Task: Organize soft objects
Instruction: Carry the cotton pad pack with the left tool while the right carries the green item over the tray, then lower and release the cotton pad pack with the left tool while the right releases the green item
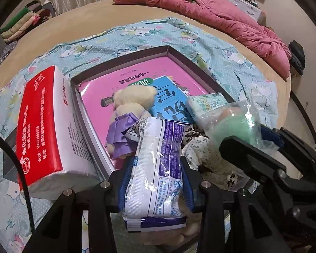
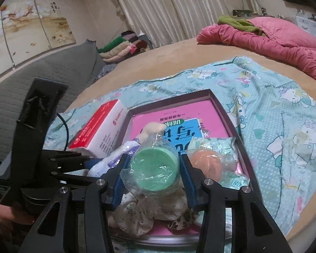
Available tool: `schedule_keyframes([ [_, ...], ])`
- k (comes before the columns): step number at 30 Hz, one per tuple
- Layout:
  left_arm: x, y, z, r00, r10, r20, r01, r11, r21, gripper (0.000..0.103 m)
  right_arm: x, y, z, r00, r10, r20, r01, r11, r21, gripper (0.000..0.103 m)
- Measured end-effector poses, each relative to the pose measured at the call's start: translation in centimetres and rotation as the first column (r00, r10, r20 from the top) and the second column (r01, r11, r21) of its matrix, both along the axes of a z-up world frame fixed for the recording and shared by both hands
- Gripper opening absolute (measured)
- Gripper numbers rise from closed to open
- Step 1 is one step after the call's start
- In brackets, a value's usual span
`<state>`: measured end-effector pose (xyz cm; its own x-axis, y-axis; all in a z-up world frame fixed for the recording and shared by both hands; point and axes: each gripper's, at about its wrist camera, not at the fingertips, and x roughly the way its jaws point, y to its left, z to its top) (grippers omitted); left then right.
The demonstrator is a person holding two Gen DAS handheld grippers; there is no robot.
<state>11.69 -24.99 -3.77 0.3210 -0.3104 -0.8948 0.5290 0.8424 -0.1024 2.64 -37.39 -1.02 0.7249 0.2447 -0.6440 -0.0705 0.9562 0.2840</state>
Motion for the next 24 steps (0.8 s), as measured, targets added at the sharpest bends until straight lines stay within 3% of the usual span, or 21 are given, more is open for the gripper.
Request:
schedule_keyframes([
  [12, -0.6, 0.2, 0.2, 1.0, -0.003, 0.003, 0.003, 1.0, -0.002, 0.045, 0.0, -0.7, -0.5, 1.0, -0.014, -0.02, 0.015, 0.999, 0.04, 0.053],
  [24, -1.0, 0.4, 0.5, 1.0, -0.015, -0.005, 0.014, 0.999, -0.036, 0.054, -1.3, -1.5, 1.1, 0.997, -0.062, 0.043, 0.058, 0.996, 0.074, 0.061],
])
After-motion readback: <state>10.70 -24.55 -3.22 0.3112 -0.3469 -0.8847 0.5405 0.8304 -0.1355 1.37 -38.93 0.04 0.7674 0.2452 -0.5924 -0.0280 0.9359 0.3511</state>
